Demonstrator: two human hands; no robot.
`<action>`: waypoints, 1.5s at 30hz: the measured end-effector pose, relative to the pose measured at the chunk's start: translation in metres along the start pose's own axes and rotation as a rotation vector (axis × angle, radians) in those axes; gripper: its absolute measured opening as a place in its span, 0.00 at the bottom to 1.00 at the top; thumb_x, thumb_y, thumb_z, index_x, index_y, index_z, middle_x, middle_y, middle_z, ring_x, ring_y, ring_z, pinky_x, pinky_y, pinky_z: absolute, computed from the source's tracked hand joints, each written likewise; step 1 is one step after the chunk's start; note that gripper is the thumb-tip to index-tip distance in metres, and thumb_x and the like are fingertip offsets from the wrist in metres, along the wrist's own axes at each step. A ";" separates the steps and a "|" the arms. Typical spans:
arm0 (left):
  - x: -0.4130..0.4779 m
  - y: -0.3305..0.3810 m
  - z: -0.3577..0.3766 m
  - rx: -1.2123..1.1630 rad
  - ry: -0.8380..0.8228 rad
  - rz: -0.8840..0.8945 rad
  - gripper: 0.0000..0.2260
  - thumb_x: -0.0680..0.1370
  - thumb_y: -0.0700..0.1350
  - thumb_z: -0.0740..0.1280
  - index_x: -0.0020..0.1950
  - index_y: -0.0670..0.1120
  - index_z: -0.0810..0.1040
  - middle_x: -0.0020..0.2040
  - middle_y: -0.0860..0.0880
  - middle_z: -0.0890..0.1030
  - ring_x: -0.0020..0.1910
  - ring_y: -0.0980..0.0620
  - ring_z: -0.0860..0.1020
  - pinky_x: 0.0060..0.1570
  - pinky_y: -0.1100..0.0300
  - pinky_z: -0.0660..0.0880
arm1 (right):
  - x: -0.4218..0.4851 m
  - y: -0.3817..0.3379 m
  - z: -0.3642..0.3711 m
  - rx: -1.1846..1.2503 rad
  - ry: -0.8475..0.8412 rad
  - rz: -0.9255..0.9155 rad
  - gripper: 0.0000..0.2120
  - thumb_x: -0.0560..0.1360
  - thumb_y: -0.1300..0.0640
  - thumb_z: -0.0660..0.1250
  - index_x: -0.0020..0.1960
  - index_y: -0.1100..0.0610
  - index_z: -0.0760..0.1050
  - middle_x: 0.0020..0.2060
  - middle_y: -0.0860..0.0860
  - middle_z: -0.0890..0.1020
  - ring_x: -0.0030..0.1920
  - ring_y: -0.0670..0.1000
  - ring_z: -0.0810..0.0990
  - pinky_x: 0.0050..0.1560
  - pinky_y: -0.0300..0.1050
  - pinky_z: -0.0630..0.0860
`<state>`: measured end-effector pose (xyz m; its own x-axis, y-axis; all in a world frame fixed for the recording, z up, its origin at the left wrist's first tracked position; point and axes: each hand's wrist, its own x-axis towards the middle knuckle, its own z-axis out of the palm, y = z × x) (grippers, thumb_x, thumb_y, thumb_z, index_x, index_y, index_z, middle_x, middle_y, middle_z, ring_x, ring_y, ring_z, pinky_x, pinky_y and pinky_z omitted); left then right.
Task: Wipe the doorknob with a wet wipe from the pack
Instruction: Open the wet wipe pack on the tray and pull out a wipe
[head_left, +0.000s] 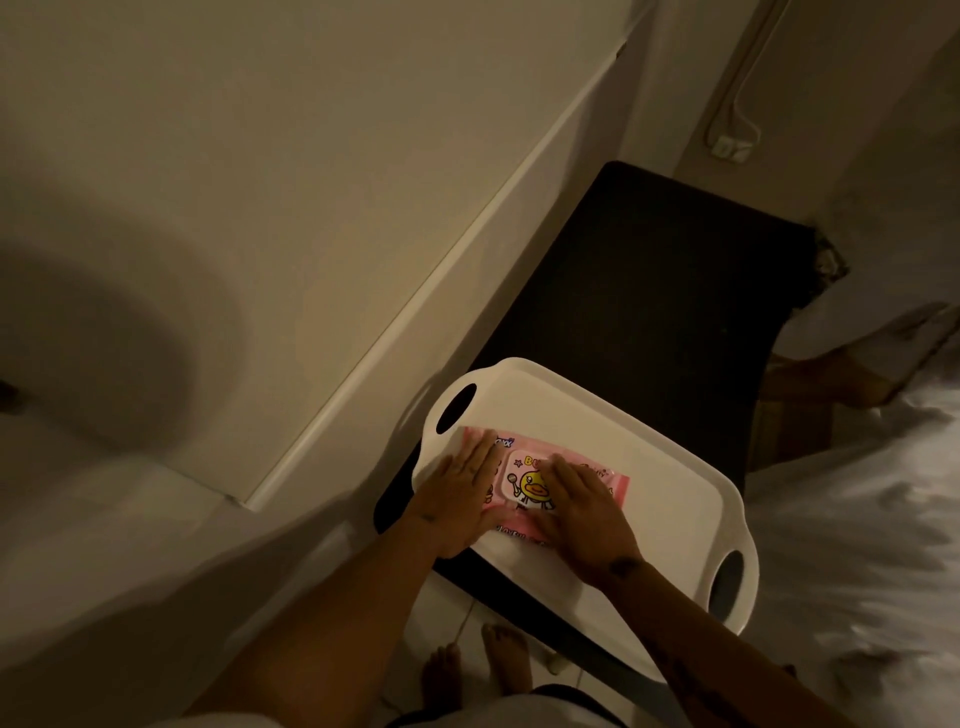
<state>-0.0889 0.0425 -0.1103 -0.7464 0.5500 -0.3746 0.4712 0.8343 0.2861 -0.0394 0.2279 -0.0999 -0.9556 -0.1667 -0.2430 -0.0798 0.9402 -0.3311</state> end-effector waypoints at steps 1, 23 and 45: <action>0.000 0.000 0.000 0.000 -0.001 -0.005 0.38 0.75 0.65 0.51 0.72 0.47 0.31 0.73 0.51 0.32 0.70 0.51 0.30 0.73 0.51 0.40 | -0.001 0.000 0.000 0.005 0.001 0.005 0.29 0.77 0.43 0.54 0.73 0.55 0.53 0.73 0.55 0.59 0.71 0.56 0.57 0.70 0.51 0.56; -0.002 -0.002 0.004 -0.022 -0.022 -0.059 0.42 0.73 0.67 0.54 0.69 0.48 0.28 0.70 0.51 0.28 0.73 0.46 0.32 0.71 0.51 0.37 | 0.006 -0.005 -0.012 0.131 0.155 0.044 0.17 0.79 0.52 0.55 0.64 0.56 0.69 0.62 0.58 0.75 0.60 0.57 0.71 0.60 0.49 0.67; -0.005 0.009 -0.013 -0.084 -0.025 -0.040 0.38 0.76 0.62 0.54 0.74 0.45 0.37 0.77 0.47 0.37 0.74 0.47 0.35 0.71 0.44 0.38 | -0.005 0.027 -0.010 -0.106 0.062 0.041 0.26 0.78 0.46 0.53 0.73 0.53 0.51 0.74 0.54 0.50 0.74 0.54 0.45 0.71 0.54 0.43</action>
<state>-0.0869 0.0468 -0.0946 -0.7516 0.5177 -0.4087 0.3994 0.8504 0.3426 -0.0393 0.2570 -0.0981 -0.9741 -0.1119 -0.1967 -0.0667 0.9725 -0.2230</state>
